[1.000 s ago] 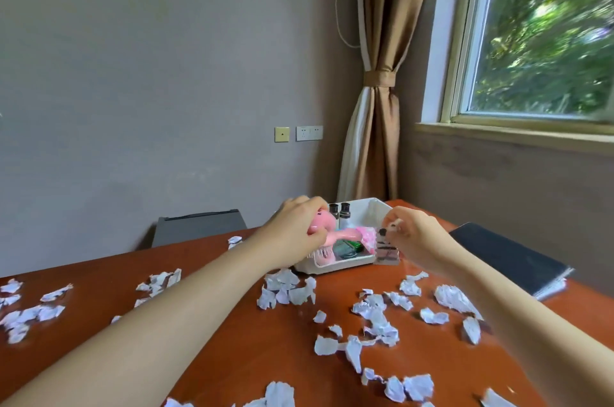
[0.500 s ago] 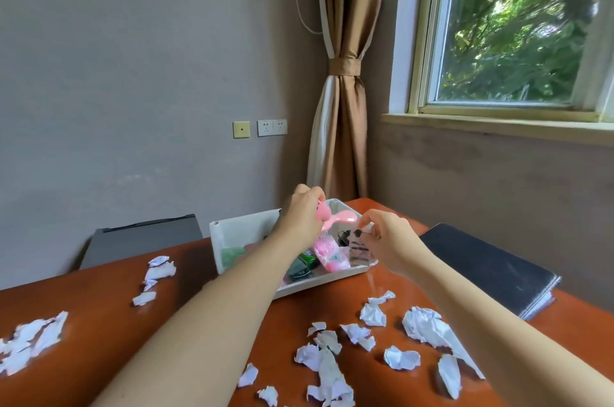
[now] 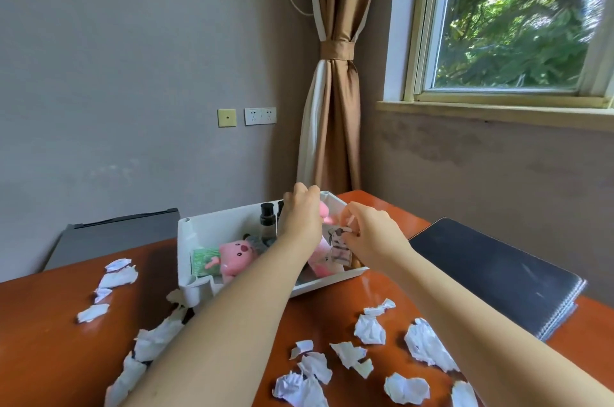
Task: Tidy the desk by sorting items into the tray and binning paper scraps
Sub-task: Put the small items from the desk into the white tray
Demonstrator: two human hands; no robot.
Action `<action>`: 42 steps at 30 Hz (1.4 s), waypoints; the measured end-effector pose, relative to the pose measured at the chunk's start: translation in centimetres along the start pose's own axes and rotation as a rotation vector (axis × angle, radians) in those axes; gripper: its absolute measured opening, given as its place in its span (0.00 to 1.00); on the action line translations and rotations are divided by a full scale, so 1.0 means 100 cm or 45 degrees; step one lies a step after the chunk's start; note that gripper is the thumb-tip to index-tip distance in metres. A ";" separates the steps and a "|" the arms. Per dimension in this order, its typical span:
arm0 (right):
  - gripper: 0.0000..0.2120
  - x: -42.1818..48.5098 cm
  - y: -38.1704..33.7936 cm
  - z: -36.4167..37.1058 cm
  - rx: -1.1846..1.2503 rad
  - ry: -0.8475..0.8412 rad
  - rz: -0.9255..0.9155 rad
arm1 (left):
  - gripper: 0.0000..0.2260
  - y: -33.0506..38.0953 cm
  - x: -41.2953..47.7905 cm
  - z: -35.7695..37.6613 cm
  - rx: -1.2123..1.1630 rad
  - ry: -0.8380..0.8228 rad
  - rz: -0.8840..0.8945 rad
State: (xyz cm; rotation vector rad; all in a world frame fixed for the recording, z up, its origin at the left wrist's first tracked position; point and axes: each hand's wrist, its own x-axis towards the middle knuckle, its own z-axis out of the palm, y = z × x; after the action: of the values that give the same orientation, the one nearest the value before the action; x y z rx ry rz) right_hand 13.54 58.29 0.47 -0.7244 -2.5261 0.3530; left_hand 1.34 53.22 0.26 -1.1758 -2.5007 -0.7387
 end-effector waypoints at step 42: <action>0.12 -0.019 -0.059 0.009 -0.113 -0.147 -0.102 | 0.14 -0.035 -0.104 -0.085 0.513 -0.571 0.245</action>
State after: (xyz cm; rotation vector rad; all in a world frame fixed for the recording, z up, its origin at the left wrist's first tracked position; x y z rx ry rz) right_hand 11.95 52.25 1.16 -0.6511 -2.6853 0.2630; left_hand 5.48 40.00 1.46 -1.5166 -2.6409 0.0961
